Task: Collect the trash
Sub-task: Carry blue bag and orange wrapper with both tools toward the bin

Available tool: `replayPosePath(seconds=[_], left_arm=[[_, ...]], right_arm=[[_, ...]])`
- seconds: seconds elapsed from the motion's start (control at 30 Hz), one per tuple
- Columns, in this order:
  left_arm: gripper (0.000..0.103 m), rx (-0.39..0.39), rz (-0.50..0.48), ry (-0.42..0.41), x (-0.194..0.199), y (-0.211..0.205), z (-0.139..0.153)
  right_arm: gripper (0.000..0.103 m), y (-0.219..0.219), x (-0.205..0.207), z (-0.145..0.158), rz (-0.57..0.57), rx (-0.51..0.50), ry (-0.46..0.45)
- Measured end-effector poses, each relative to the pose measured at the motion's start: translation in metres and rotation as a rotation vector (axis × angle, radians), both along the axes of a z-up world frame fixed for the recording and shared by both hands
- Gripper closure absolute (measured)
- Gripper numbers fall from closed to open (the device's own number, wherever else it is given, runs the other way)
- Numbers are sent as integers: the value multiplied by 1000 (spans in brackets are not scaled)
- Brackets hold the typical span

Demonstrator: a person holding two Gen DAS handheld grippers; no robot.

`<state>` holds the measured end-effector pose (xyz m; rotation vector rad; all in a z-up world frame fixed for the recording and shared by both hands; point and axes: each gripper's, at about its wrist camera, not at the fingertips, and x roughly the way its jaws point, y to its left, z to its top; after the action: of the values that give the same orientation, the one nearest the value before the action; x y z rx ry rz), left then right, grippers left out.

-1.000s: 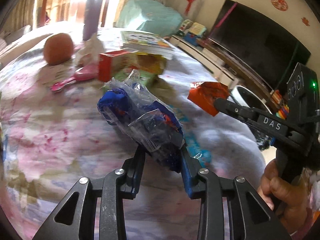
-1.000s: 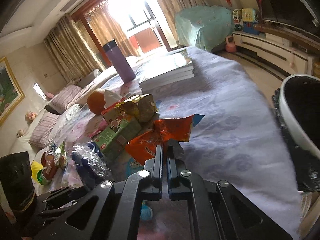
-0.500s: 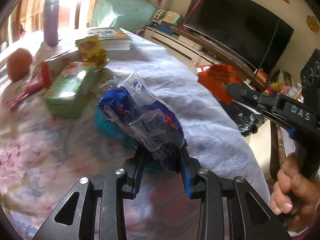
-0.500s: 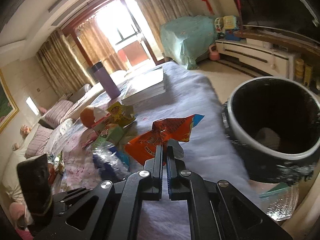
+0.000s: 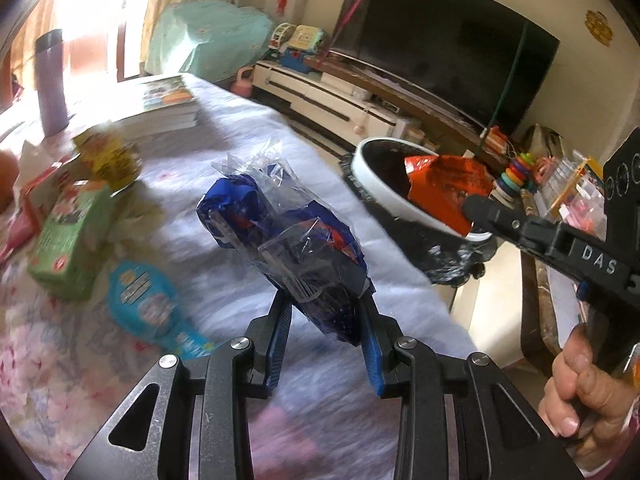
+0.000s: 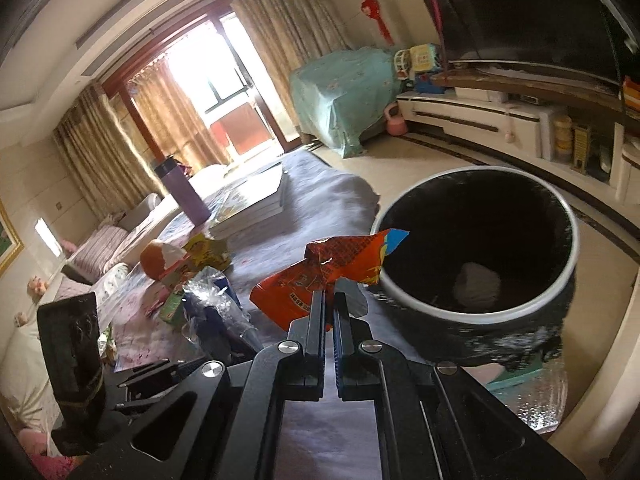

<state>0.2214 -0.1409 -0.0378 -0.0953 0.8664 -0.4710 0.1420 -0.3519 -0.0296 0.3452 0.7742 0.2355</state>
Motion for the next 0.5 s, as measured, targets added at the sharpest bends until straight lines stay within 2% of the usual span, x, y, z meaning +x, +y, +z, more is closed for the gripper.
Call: replayPosePath(seconds=[0.5], left_arm=[[71, 12, -62, -19, 14, -40, 9]], right_arm=[[100, -41, -9, -7, -83, 0, 13]])
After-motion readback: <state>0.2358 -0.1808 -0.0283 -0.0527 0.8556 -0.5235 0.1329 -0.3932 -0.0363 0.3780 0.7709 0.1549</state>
